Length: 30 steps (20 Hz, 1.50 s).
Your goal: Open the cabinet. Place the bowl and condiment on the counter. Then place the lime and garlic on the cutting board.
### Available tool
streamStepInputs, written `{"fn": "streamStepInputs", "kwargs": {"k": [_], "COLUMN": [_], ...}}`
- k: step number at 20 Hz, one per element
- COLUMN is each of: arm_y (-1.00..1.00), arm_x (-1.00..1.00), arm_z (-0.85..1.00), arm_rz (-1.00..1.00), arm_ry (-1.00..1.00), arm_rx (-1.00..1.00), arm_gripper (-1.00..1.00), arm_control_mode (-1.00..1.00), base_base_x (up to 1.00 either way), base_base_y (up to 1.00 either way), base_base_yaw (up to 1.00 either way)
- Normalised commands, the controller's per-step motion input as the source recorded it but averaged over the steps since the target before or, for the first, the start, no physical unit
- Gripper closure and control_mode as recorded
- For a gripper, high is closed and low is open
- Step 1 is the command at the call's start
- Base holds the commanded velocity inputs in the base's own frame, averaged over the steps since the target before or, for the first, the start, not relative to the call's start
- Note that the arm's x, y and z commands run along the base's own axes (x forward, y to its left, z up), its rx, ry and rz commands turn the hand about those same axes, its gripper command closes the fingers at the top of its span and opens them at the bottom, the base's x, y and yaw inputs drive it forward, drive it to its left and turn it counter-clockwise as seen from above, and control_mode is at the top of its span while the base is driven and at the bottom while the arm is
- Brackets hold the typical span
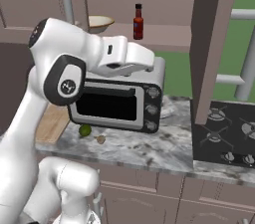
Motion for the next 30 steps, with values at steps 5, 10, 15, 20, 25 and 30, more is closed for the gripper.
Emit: {"fn": "streamStepInputs", "kwargs": {"k": [5,10,15,20,25,30], "arm_y": [1.00,1.00,1.00,0.95,0.49,0.06], "arm_x": [0.09,0.40,0.85,0.81,0.71,0.73], "arm_z": [0.21,0.03,0.07,0.31,0.30,0.20], "arm_rz": [0.28,0.33,0.31,0.12,-0.01,-0.01], "arm_ry": [-0.02,-0.04,-0.07,-0.09,0.00,0.00], "arm_rx": [0.26,0.24,0.23,0.09,0.00,0.00], "arm_gripper": [-1.00,-1.00,-1.00,-1.00,-1.00,-1.00], "arm_control_mode": [-1.00,-1.00,-1.00,-1.00,-1.00,-1.00], "base_base_x": [0.00,0.00,0.00,0.00,0.00,0.00], "base_base_y": [0.00,0.00,0.00,0.00,0.00,0.00], "base_base_yaw": [0.00,0.00,0.00,0.00,0.00,0.00]}}
